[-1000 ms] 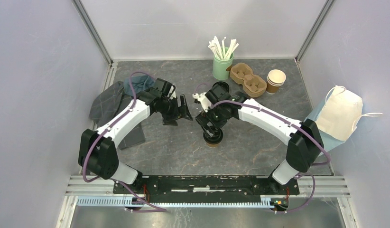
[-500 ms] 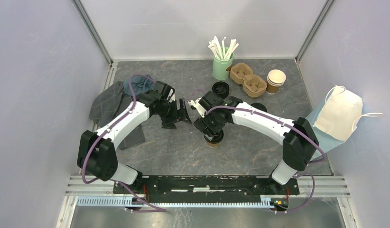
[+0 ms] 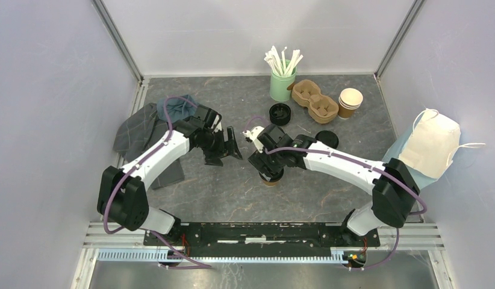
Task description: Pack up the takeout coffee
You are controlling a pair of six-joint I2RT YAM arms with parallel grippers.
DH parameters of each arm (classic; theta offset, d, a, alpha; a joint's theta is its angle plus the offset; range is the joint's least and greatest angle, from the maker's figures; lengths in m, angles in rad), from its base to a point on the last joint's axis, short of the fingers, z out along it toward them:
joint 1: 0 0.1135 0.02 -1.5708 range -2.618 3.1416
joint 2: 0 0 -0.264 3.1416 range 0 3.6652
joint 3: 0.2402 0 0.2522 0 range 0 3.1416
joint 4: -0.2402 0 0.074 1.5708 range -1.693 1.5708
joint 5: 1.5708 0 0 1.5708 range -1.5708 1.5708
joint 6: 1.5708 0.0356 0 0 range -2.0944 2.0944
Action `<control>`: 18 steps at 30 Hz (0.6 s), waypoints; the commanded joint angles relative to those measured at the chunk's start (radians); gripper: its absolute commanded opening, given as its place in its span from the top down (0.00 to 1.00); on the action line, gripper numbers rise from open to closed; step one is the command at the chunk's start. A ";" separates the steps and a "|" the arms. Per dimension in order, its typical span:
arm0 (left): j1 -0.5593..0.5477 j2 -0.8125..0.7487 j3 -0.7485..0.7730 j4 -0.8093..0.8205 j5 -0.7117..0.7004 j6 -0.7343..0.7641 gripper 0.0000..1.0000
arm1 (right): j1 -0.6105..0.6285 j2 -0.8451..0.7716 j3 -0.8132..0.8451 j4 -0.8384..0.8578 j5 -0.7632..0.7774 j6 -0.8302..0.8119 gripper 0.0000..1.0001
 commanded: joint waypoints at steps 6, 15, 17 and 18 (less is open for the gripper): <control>0.003 -0.039 -0.003 0.012 -0.004 0.033 0.11 | -0.008 0.077 0.037 -0.152 0.163 0.014 0.29; 0.002 -0.013 0.001 0.095 0.118 0.001 0.11 | -0.152 0.054 0.065 -0.074 0.176 0.019 0.28; 0.002 0.017 -0.013 0.169 0.216 -0.030 0.10 | -0.178 0.038 0.043 -0.038 0.054 -0.035 0.26; 0.002 0.040 -0.016 0.208 0.261 -0.046 0.10 | -0.179 0.026 0.032 -0.018 -0.013 -0.065 0.26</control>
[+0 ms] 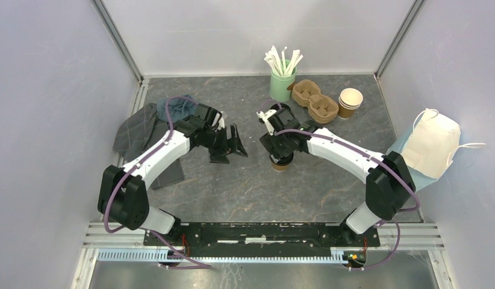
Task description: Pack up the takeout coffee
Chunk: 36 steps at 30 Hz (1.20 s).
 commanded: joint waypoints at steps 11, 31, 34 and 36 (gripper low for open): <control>-0.052 0.355 0.109 0.331 0.367 -0.091 0.11 | -0.035 -0.054 -0.130 0.067 -0.190 -0.161 0.24; -0.106 0.533 0.177 0.274 0.204 -0.012 0.15 | -0.035 -0.023 -0.069 0.042 -0.205 -0.145 0.23; -0.109 0.543 0.156 0.243 0.138 0.019 0.17 | -0.036 -0.016 -0.010 -0.003 -0.184 -0.145 0.20; -0.108 0.539 0.150 0.229 0.113 0.035 0.17 | -0.038 -0.019 0.031 -0.038 -0.170 -0.141 0.18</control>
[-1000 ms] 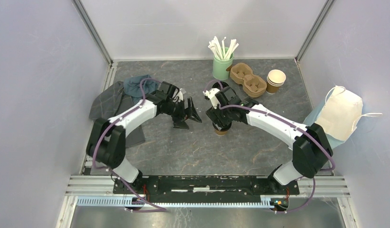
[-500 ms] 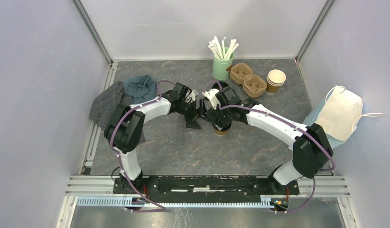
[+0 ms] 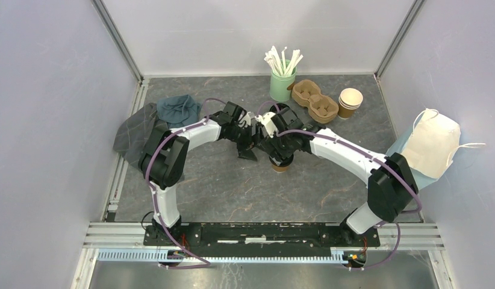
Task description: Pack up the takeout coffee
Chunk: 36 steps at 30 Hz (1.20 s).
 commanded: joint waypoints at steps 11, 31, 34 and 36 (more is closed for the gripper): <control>-0.032 0.027 0.006 -0.145 -0.205 0.122 0.18 | -0.022 -0.012 0.137 -0.163 0.006 0.034 0.12; -0.036 0.003 0.100 -0.171 -0.142 0.105 0.16 | -0.023 0.025 0.072 -0.079 0.012 0.041 0.16; -0.036 -0.003 0.094 -0.150 -0.123 0.091 0.15 | -0.022 0.024 0.054 -0.070 0.019 0.042 0.20; -0.035 -0.007 0.098 -0.147 -0.121 0.086 0.15 | -0.022 0.020 0.047 -0.072 0.038 0.044 0.22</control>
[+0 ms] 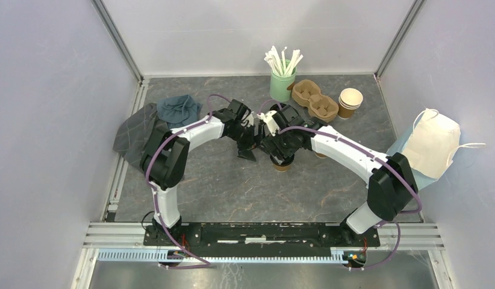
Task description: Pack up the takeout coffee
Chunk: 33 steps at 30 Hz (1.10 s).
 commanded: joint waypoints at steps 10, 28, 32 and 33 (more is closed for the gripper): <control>0.084 -0.141 0.043 -0.029 -0.072 0.025 0.06 | -0.038 -0.078 -0.098 0.027 0.184 0.072 0.40; 0.201 -0.292 0.028 -0.128 -0.123 0.079 0.04 | -0.184 -0.224 -0.150 0.013 0.146 0.101 0.15; 0.201 -0.299 0.033 -0.127 -0.121 0.074 0.04 | -0.183 -0.230 -0.120 -0.002 0.151 0.104 0.10; 0.201 -0.299 0.034 -0.128 -0.120 0.074 0.04 | -0.184 -0.231 -0.114 -0.006 0.154 0.104 0.10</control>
